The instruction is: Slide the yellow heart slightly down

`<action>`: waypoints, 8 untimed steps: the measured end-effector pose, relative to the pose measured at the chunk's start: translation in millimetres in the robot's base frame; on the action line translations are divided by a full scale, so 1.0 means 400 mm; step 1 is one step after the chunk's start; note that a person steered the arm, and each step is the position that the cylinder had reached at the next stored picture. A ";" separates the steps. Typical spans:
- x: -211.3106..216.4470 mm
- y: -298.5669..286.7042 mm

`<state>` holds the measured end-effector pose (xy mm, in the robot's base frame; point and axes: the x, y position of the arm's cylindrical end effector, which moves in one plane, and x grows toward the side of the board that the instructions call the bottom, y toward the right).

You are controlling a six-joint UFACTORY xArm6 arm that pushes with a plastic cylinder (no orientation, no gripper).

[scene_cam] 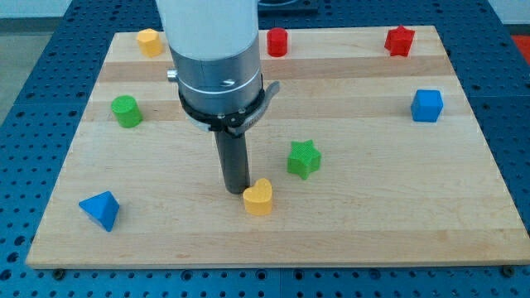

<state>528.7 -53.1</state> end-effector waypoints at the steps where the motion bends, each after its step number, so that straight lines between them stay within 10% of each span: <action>1: 0.007 0.000; 8: 0.009 0.068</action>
